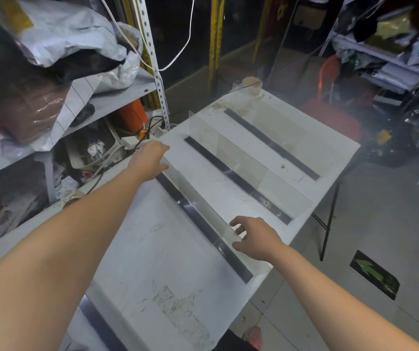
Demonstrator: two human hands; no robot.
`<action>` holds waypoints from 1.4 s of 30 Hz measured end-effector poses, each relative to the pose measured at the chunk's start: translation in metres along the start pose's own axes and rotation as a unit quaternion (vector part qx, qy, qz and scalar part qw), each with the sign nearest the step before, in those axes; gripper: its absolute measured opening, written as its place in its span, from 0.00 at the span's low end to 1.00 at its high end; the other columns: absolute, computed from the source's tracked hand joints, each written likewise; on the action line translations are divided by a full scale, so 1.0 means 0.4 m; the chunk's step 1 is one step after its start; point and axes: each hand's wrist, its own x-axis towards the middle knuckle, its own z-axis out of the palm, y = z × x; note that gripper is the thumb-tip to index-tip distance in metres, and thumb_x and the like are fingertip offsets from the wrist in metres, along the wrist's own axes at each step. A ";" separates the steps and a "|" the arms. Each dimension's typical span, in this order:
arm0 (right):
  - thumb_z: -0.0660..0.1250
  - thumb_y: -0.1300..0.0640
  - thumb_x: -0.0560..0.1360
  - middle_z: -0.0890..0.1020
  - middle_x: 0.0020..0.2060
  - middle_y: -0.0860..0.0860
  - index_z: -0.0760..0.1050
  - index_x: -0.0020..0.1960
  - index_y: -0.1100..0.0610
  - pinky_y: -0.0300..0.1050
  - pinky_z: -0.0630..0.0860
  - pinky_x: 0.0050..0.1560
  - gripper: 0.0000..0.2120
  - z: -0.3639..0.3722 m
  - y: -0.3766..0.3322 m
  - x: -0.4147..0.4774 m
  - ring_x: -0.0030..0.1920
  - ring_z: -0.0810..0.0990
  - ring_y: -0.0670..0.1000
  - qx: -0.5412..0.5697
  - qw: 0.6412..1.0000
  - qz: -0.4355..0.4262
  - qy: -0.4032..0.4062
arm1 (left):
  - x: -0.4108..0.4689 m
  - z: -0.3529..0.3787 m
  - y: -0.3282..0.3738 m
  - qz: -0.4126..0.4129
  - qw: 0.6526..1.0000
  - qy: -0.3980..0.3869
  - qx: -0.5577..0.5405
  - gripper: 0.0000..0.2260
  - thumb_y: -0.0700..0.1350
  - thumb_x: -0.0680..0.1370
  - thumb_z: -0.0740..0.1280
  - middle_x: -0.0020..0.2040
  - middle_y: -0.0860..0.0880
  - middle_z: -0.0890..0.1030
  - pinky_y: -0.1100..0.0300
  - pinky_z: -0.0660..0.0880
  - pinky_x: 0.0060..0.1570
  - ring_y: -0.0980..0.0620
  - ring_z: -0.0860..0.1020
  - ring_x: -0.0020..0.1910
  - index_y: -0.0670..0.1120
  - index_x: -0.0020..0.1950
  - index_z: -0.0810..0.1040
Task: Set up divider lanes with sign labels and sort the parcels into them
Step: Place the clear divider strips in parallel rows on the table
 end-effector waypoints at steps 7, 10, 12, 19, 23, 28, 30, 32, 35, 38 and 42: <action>0.69 0.52 0.73 0.79 0.59 0.45 0.70 0.69 0.45 0.44 0.76 0.52 0.24 -0.014 0.014 -0.016 0.55 0.79 0.48 0.001 1.000 -0.017 0.004 | -0.068 -0.042 0.028 -0.036 0.999 0.004 0.006 0.26 0.50 0.78 0.70 0.72 0.45 0.71 0.44 0.71 0.67 0.44 0.67 0.72 0.46 0.74 0.69; 0.69 0.52 0.74 0.78 0.62 0.46 0.69 0.70 0.46 0.45 0.76 0.54 0.25 -0.029 0.006 -0.020 0.59 0.78 0.49 -0.013 0.999 -0.044 0.024 | -0.130 -0.062 0.042 -0.074 0.997 0.007 0.012 0.19 0.51 0.77 0.70 0.64 0.45 0.76 0.44 0.76 0.57 0.42 0.74 0.63 0.45 0.65 0.75; 0.68 0.52 0.75 0.77 0.64 0.47 0.68 0.71 0.47 0.46 0.76 0.53 0.25 -0.039 -0.006 -0.026 0.61 0.76 0.50 -0.045 0.996 -0.068 0.042 | -0.187 -0.070 0.054 -0.113 0.994 0.004 0.015 0.19 0.52 0.74 0.72 0.59 0.44 0.76 0.47 0.77 0.51 0.42 0.75 0.59 0.45 0.59 0.74; 0.65 0.54 0.77 0.76 0.62 0.52 0.68 0.71 0.52 0.49 0.75 0.53 0.23 -0.045 -0.052 -0.113 0.65 0.73 0.54 -0.154 0.966 -0.192 0.073 | -0.448 -0.098 0.166 -0.233 0.972 0.023 0.034 0.22 0.54 0.76 0.69 0.62 0.45 0.76 0.48 0.76 0.52 0.43 0.73 0.62 0.44 0.64 0.72; 0.66 0.55 0.76 0.75 0.64 0.51 0.68 0.72 0.51 0.47 0.73 0.54 0.25 -0.032 -0.086 -0.191 0.65 0.73 0.54 -0.153 0.950 -0.267 0.052 | -0.626 -0.126 0.224 -0.285 0.957 0.031 0.043 0.23 0.56 0.76 0.68 0.64 0.47 0.75 0.49 0.76 0.51 0.44 0.75 0.61 0.46 0.66 0.72; 0.66 0.56 0.76 0.74 0.67 0.51 0.67 0.73 0.51 0.49 0.73 0.54 0.25 -0.010 -0.155 -0.279 0.65 0.73 0.55 -0.157 0.919 -0.360 0.039 | -0.839 -0.154 0.282 -0.360 0.932 0.034 0.009 0.26 0.54 0.76 0.68 0.69 0.44 0.73 0.46 0.73 0.63 0.42 0.73 0.67 0.44 0.71 0.70; 0.65 0.56 0.76 0.74 0.66 0.51 0.67 0.73 0.51 0.47 0.71 0.50 0.25 0.006 -0.180 -0.309 0.65 0.74 0.55 -0.158 0.911 -0.380 0.033 | -0.909 -0.155 0.302 -0.382 0.923 0.038 0.007 0.25 0.54 0.77 0.68 0.69 0.43 0.73 0.48 0.72 0.64 0.42 0.72 0.67 0.42 0.70 0.71; 0.66 0.56 0.76 0.75 0.66 0.51 0.67 0.73 0.51 0.46 0.70 0.46 0.25 0.023 -0.202 -0.335 0.63 0.75 0.55 -0.165 0.901 -0.399 0.030 | -0.966 -0.154 0.323 -0.399 0.916 0.040 0.020 0.23 0.52 0.78 0.67 0.69 0.43 0.74 0.50 0.71 0.62 0.42 0.72 0.67 0.41 0.69 0.72; 0.66 0.56 0.77 0.75 0.65 0.51 0.67 0.73 0.51 0.45 0.69 0.45 0.25 0.045 -0.233 -0.365 0.62 0.75 0.55 -0.172 0.892 -0.417 0.029 | -1.037 -0.143 0.337 -0.420 0.906 0.031 0.031 0.22 0.51 0.79 0.66 0.68 0.44 0.74 0.52 0.72 0.59 0.44 0.73 0.66 0.42 0.70 0.71; 0.66 0.56 0.76 0.76 0.65 0.51 0.67 0.73 0.50 0.45 0.69 0.46 0.25 0.069 -0.259 -0.381 0.63 0.75 0.54 -0.179 0.886 -0.426 0.018 | -1.090 -0.123 0.331 -0.437 0.899 0.029 0.022 0.21 0.50 0.79 0.64 0.67 0.45 0.74 0.51 0.74 0.58 0.45 0.74 0.64 0.43 0.70 0.72; 0.66 0.55 0.76 0.75 0.66 0.50 0.68 0.72 0.50 0.45 0.71 0.48 0.25 0.109 -0.288 -0.380 0.64 0.75 0.53 -0.174 0.891 -0.420 0.001 | -1.133 -0.089 0.303 -0.446 0.895 0.029 0.005 0.19 0.50 0.80 0.62 0.65 0.44 0.75 0.53 0.73 0.55 0.44 0.75 0.63 0.42 0.67 0.73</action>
